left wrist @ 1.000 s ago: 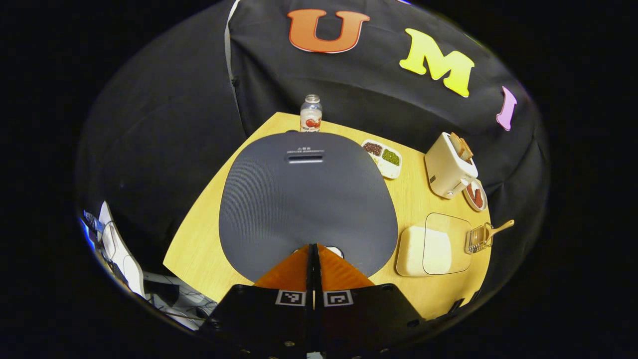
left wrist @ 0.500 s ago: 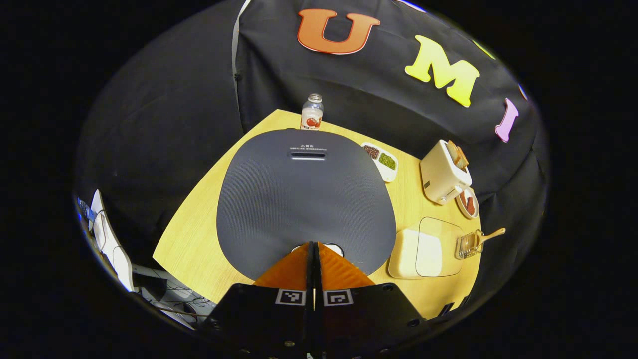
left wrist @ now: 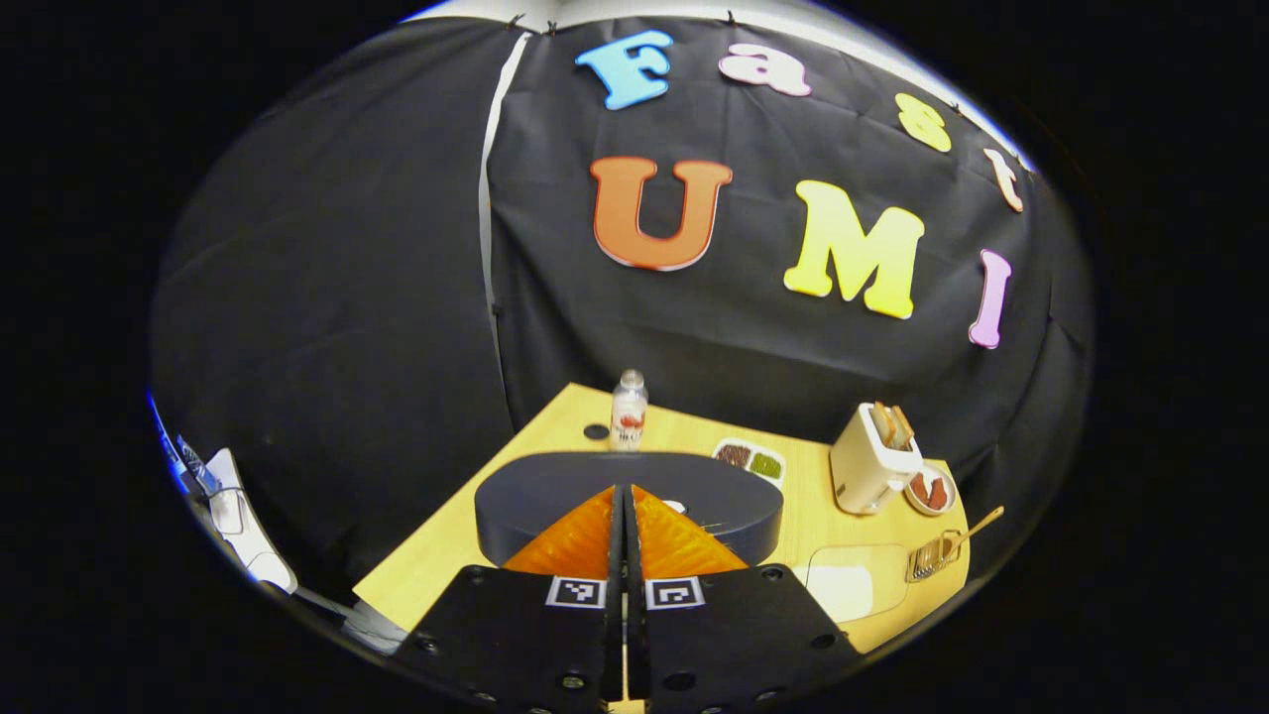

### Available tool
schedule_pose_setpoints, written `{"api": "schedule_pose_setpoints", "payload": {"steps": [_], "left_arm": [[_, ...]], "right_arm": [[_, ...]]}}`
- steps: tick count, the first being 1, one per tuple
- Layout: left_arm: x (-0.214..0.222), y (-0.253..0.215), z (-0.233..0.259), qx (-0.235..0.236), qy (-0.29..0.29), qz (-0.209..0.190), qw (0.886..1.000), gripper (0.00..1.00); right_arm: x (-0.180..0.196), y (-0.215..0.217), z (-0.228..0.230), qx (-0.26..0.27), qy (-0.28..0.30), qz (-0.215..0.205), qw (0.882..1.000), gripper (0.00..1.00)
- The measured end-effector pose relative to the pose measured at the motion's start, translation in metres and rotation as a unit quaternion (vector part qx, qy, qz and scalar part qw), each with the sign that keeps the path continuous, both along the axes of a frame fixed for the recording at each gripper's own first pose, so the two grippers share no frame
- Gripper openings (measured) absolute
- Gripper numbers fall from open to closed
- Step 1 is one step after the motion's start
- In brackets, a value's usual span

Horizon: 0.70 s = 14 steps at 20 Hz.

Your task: Close the left gripper, press the button to open the rice cooker; take a wooden spoon from the chopstick holder with the right hand, scoop a spoonful of rice and pour it into the rice cooker, then put the wooden spoon back into the chopstick holder.

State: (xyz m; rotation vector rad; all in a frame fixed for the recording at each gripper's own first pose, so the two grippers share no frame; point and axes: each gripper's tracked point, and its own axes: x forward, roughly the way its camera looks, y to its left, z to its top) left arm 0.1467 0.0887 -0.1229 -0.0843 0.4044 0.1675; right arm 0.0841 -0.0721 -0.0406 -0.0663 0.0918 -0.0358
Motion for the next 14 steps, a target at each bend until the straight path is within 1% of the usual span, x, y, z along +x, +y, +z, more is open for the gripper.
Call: {"api": "schedule_pose_setpoints", "payload": {"steps": [2, 3, 5, 9, 11, 12, 13, 14], "left_arm": [[0.006, -0.002, 0.019, -0.007, -0.033, 0.002, 0.999, 0.02], [0.008, -0.001, 0.026, -0.004, -0.048, 0.005, 0.999, 0.15], [0.007, -0.003, 0.040, -0.002, -0.069, 0.009, 0.998, 0.24], [-0.006, -0.007, 0.064, 0.011, -0.099, 0.009, 0.995, 1.00], [-0.010, -0.011, 0.073, 0.018, -0.114, 0.010, 0.993, 0.95], [-0.014, -0.013, 0.077, 0.027, -0.120, 0.011, 0.992, 0.95], [-0.017, -0.016, 0.080, 0.035, -0.128, 0.010, 0.991, 0.83], [-0.021, -0.019, 0.084, 0.042, -0.136, 0.007, 0.990, 0.94]], "right_arm": [[-0.006, -0.005, 0.006, -0.005, -0.007, -0.004, 1.000, 0.99], [-0.008, -0.008, 0.006, -0.007, -0.008, -0.006, 1.000, 0.99], [-0.013, -0.012, 0.006, -0.006, -0.007, -0.009, 1.000, 0.99], [-0.017, -0.017, -0.002, -0.001, 0.000, -0.006, 1.000, 1.00], [-0.017, -0.019, -0.010, 0.003, 0.009, -0.005, 1.000, 1.00], [-0.016, -0.019, -0.013, 0.003, 0.013, -0.005, 1.000, 1.00], [-0.015, -0.021, -0.017, 0.003, 0.016, -0.004, 1.000, 1.00], [-0.016, -0.022, -0.020, 0.001, 0.020, -0.002, 1.000, 0.99]]}}
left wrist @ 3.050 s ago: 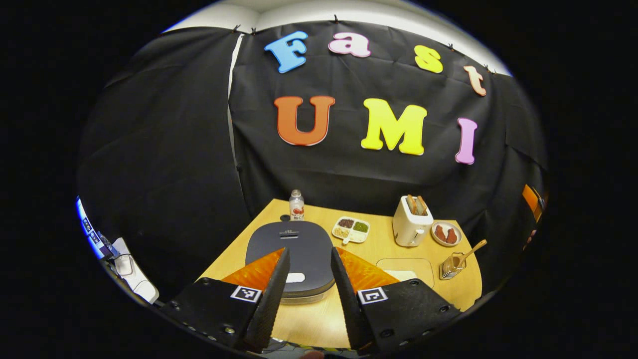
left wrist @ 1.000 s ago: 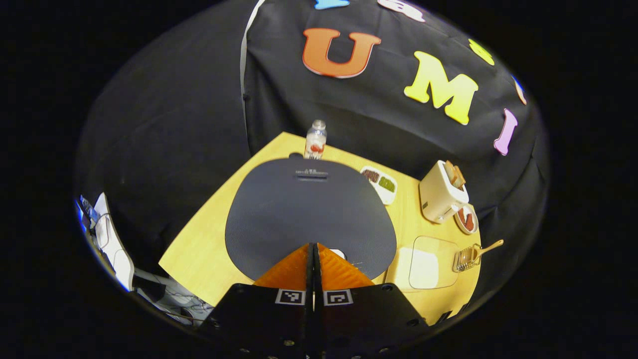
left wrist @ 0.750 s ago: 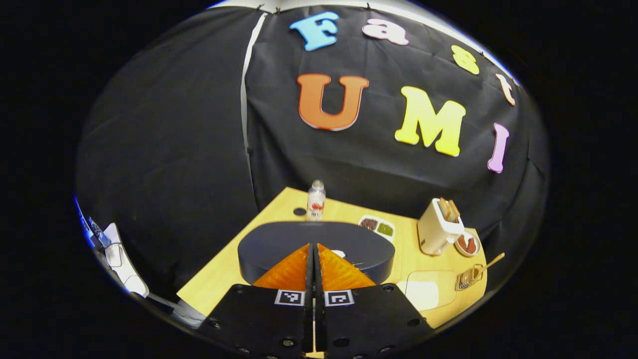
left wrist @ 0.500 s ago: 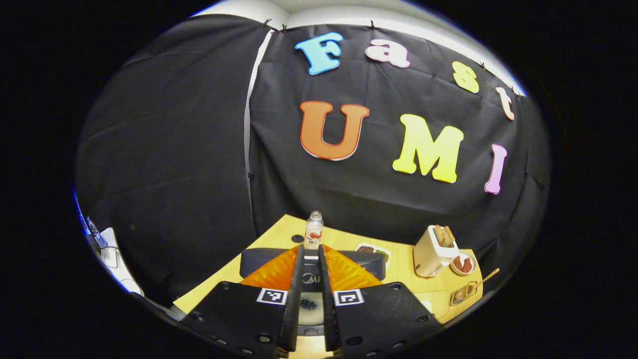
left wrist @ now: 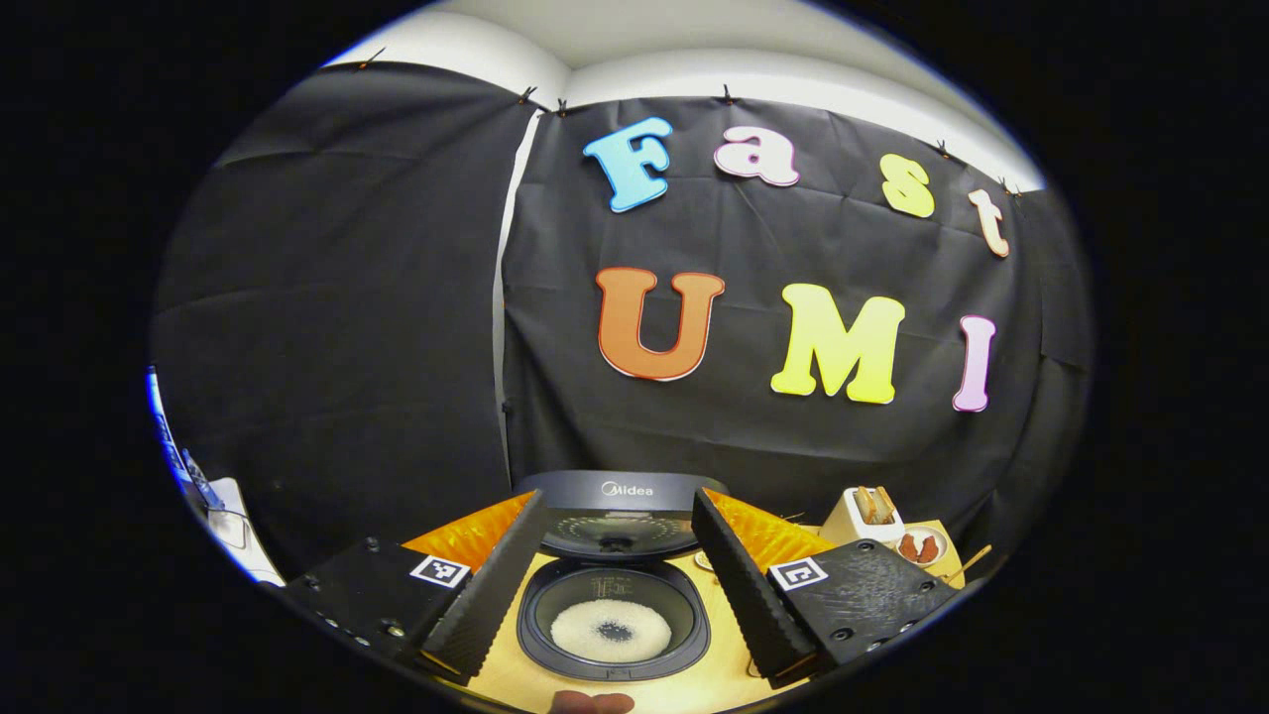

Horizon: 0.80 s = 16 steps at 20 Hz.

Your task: Close the left gripper, press the button to open the rice cooker; take a wooden spoon from the chopstick holder with the right hand, scoop a spoonful of rice and pour it into the rice cooker, then put the wooden spoon back into the chopstick holder.

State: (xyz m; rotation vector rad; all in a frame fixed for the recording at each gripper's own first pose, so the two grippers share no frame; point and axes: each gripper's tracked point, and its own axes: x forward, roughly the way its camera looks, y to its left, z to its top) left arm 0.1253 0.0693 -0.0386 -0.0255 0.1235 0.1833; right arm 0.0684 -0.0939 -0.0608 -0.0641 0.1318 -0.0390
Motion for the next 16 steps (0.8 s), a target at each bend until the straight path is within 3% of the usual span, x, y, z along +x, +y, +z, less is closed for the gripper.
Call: {"api": "schedule_pose_setpoints", "payload": {"steps": [7, 12, 16], "left_arm": [[-0.022, -0.037, 0.016, 0.008, -0.026, -0.018, 0.999, 0.94], [-0.028, -0.069, 0.020, 0.000, -0.031, -0.040, 0.999, 0.94], [-0.031, -0.078, 0.025, 0.006, -0.040, -0.033, 0.999, 0.94]], "right_arm": [[-0.003, -0.005, -0.054, 0.006, 0.048, 0.012, 0.999, 1.00], [0.010, -0.006, -0.122, 0.039, 0.107, 0.027, 0.993, 1.00], [0.031, -0.022, -0.176, 0.073, 0.145, 0.011, 0.987, 1.00]]}}
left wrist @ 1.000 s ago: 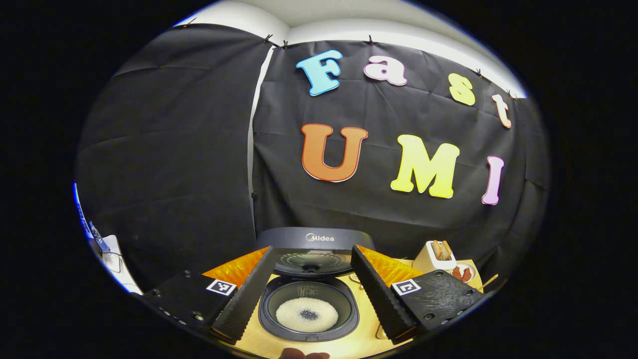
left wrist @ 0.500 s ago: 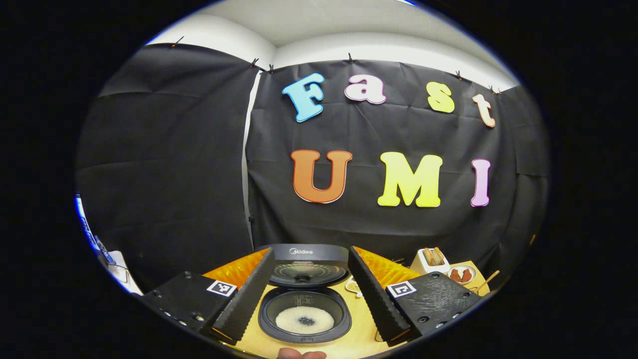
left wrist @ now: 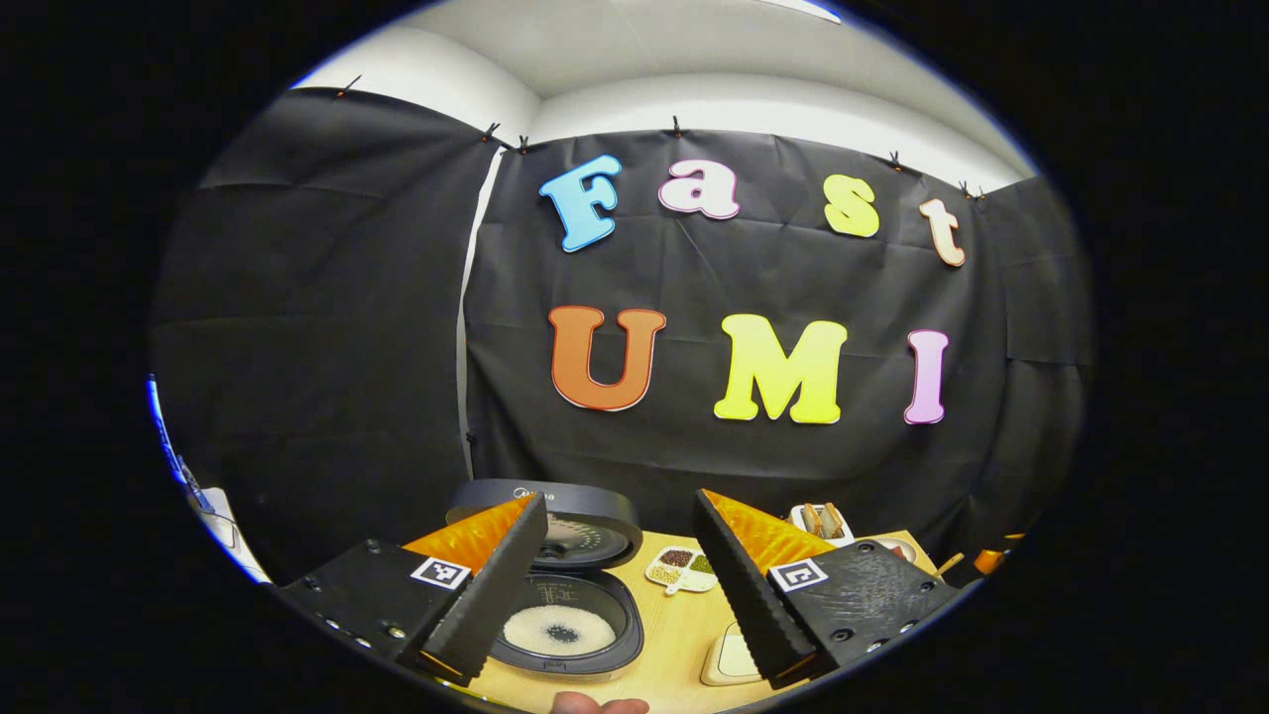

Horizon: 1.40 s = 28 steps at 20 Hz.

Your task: Close the left gripper, press the button to open the rice cooker; take a wooden spoon from the chopstick holder with the right hand, scoop a spoonful of rice and pour it into the rice cooker, then put the wooden spoon back into the chopstick holder.

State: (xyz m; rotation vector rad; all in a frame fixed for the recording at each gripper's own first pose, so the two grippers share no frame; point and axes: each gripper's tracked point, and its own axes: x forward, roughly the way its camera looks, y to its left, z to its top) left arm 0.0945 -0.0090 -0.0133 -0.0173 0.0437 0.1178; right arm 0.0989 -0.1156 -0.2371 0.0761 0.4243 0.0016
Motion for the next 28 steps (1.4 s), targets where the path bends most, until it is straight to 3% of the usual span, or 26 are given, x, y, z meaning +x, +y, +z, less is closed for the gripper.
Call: {"api": "schedule_pose_setpoints", "payload": {"steps": [4, 5, 6, 9, 10, 11, 12, 14, 15, 16, 17, 18, 19, 20, 21, 22, 28], "left_arm": [[-0.003, -0.004, -0.003, 0.008, 0.009, 0.012, 1.000, 0.94], [-0.002, -0.005, -0.005, 0.008, 0.014, 0.016, 1.000, 0.94], [-0.003, -0.006, -0.006, 0.009, 0.017, 0.020, 1.000, 0.94], [-0.004, -0.007, -0.007, 0.011, 0.025, 0.032, 0.999, 0.94], [-0.004, -0.007, -0.007, 0.011, 0.027, 0.036, 0.999, 0.94], [-0.005, -0.007, -0.008, 0.010, 0.030, 0.040, 0.999, 0.94], [-0.007, -0.006, -0.009, 0.010, 0.033, 0.045, 0.998, 0.94], [-0.009, -0.006, -0.010, 0.011, 0.036, 0.053, 0.998, 0.94], [-0.010, -0.007, -0.011, 0.012, 0.039, 0.056, 0.998, 0.94], [-0.011, -0.008, -0.014, 0.013, 0.045, 0.059, 0.997, 0.94], [-0.013, -0.007, -0.016, 0.015, 0.048, 0.066, 0.997, 0.94], [-0.015, -0.006, -0.016, 0.016, 0.048, 0.071, 0.996, 0.94], [-0.017, -0.007, -0.016, 0.017, 0.048, 0.075, 0.996, 0.94], [-0.018, -0.008, -0.015, 0.017, 0.048, 0.081, 0.995, 0.95], [-0.019, -0.009, -0.017, 0.017, 0.048, 0.086, 0.995, 0.95], [-0.020, -0.010, -0.018, 0.015, 0.049, 0.090, 0.995, 0.95], [-0.026, -0.017, -0.018, 0.020, 0.044, 0.090, 0.995, 0.95]], "right_arm": [[0.027, -0.013, -0.044, 0.031, 0.033, -0.017, 0.999, 0.96], [0.035, -0.016, -0.054, 0.036, 0.040, -0.019, 0.998, 1.00], [0.044, -0.017, -0.065, 0.043, 0.046, -0.019, 0.998, 0.96], [0.067, -0.018, -0.090, 0.057, 0.065, -0.019, 0.996, 1.00], [0.074, -0.018, -0.100, 0.065, 0.073, -0.019, 0.995, 0.91], [0.078, -0.018, -0.108, 0.075, 0.081, -0.020, 0.994, 0.89], [0.084, -0.018, -0.115, 0.083, 0.090, -0.021, 0.992, 0.95], [0.091, -0.017, -0.128, 0.094, 0.098, -0.017, 0.991, 0.89], [0.095, -0.014, -0.131, 0.099, 0.103, -0.012, 0.990, 0.75], [0.099, -0.011, -0.134, 0.107, 0.107, -0.008, 0.988, 0.80], [0.102, -0.009, -0.135, 0.117, 0.111, -0.004, 0.987, 0.74], [0.105, -0.007, -0.136, 0.123, 0.112, 0.000, 0.986, 0.62], [0.107, -0.006, -0.137, 0.126, 0.114, 0.003, 0.985, 0.60], [0.108, -0.005, -0.139, 0.130, 0.116, 0.008, 0.985, 0.47], [0.108, -0.003, -0.139, 0.135, 0.119, 0.012, 0.984, 0.45], [0.109, -0.003, -0.140, 0.138, 0.122, 0.011, 0.983, 0.31], [0.100, -0.001, -0.135, 0.151, 0.139, 0.010, 0.979, 0.17]]}}
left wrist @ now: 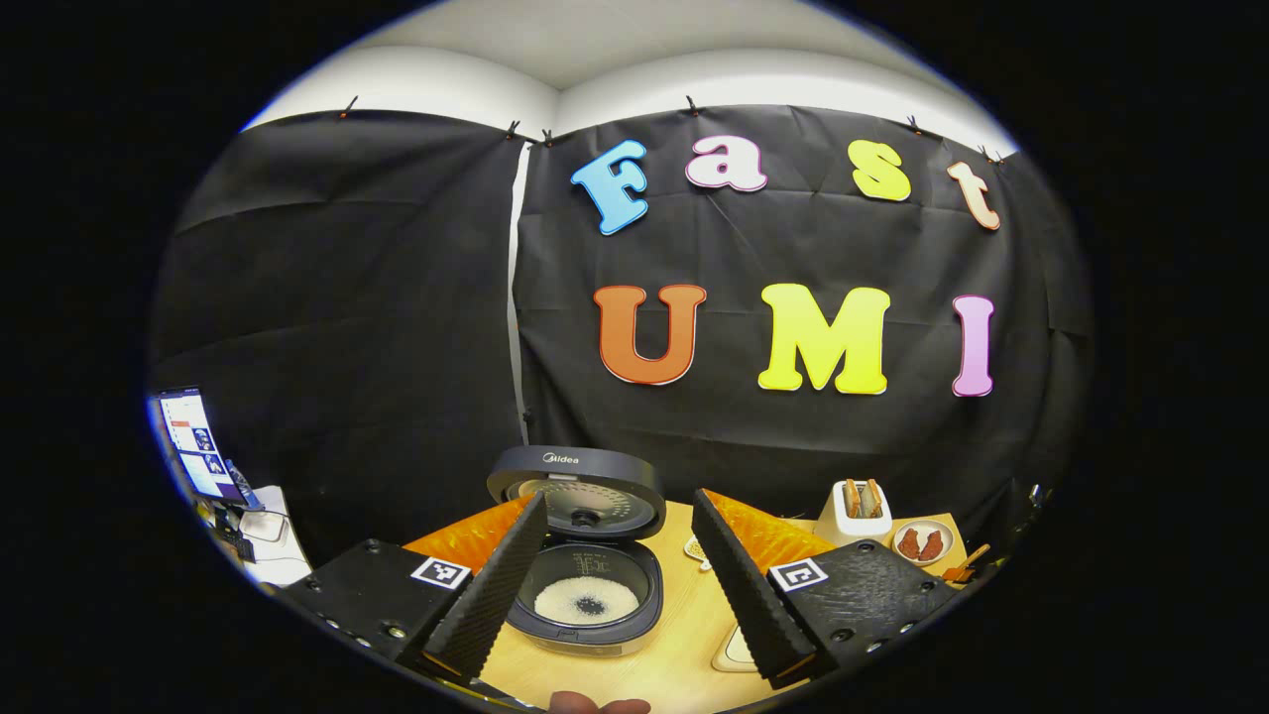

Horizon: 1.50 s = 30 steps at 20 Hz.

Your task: Close the left gripper, press the button to open the rice cooker; take a wooden spoon from the chopstick holder with the right hand, scoop a spoonful of rice and pour it into the rice cooker, then put the wooden spoon back into the chopstick holder.

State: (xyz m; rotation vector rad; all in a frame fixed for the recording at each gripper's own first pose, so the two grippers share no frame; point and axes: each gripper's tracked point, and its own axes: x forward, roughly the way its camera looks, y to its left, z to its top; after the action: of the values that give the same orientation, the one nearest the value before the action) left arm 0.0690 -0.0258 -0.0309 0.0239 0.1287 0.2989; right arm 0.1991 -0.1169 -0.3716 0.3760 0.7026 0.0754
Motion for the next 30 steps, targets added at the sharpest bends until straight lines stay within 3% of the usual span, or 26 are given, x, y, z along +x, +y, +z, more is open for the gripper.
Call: {"api": "schedule_pose_setpoints", "payload": {"steps": [4, 10, 14, 18, 22, 25, 30], "left_arm": [[0.008, 0.003, 0.003, 0.007, -0.010, -0.017, 1.000, 0.94], [0.002, 0.026, -0.001, 0.053, -0.011, -0.047, 0.997, 0.95], [-0.006, 0.043, -0.007, 0.100, -0.018, -0.069, 0.992, 0.96], [-0.017, 0.056, -0.019, 0.122, -0.016, -0.092, 0.988, 0.96], [-0.034, 0.074, -0.027, 0.117, -0.015, -0.097, 0.988, 0.96], [-0.046, 0.082, -0.032, 0.097, -0.014, -0.098, 0.990, 0.95], [-0.061, 0.105, -0.041, 0.101, -0.003, -0.081, 0.992, 0.96]], "right_arm": [[0.000, 0.006, 0.022, -0.003, -0.014, -0.005, 1.000, 0.13], [0.000, 0.023, 0.084, -0.058, -0.059, -0.018, 0.996, 0.12], [-0.010, 0.064, 0.137, -0.065, -0.087, -0.007, 0.994, 0.12], [-0.023, 0.131, 0.173, -0.062, -0.108, 0.031, 0.992, 0.12], [-0.036, 0.201, 0.165, -0.064, -0.098, 0.073, 0.991, 0.12], [-0.047, 0.236, 0.132, -0.086, -0.074, 0.098, 0.989, 0.12], [-0.054, 0.248, 0.050, -0.173, -0.031, 0.126, 0.976, 0.12]]}}
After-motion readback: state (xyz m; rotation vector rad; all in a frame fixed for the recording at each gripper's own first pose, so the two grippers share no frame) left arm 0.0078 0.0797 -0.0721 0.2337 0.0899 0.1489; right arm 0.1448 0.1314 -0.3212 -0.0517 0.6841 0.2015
